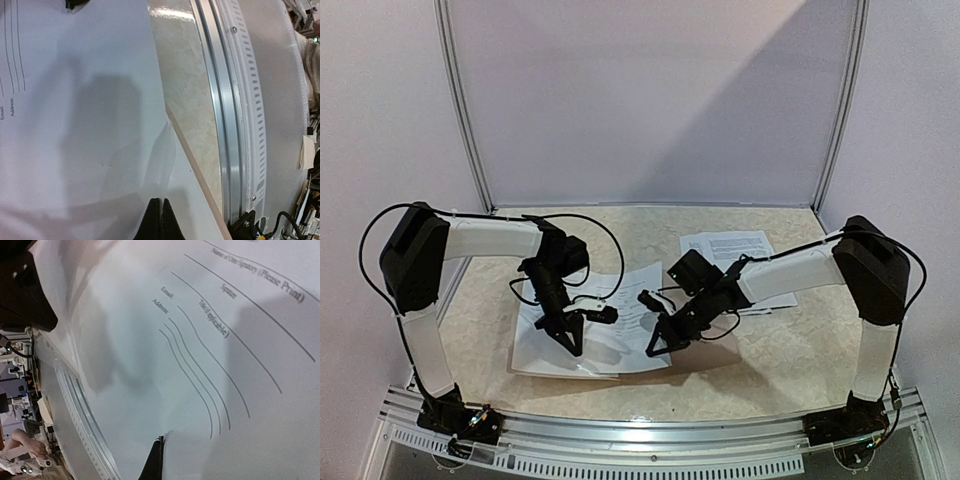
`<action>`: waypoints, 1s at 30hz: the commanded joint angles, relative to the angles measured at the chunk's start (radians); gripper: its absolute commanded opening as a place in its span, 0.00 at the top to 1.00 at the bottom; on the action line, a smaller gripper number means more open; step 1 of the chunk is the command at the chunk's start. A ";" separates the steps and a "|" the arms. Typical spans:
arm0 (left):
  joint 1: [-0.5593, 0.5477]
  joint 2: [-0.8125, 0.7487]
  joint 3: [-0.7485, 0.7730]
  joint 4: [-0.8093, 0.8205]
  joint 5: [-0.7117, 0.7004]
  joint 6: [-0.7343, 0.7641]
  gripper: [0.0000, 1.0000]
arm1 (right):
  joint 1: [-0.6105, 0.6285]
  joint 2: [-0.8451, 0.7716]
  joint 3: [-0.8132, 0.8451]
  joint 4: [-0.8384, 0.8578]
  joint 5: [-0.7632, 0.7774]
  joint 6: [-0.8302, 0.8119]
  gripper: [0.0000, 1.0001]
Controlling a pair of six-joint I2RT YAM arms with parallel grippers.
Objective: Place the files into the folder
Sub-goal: Insert the folder to form pockets on the folder.
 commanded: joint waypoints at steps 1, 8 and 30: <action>-0.009 -0.017 0.006 -0.016 0.000 0.001 1.00 | -0.001 -0.061 0.017 -0.142 0.049 -0.162 1.00; -0.014 -0.013 0.010 -0.013 0.004 -0.004 1.00 | 0.001 -0.020 0.052 -0.094 0.040 -0.176 1.00; -0.019 0.010 0.024 -0.009 -0.015 -0.028 1.00 | -0.028 0.054 0.041 0.080 0.053 0.049 0.66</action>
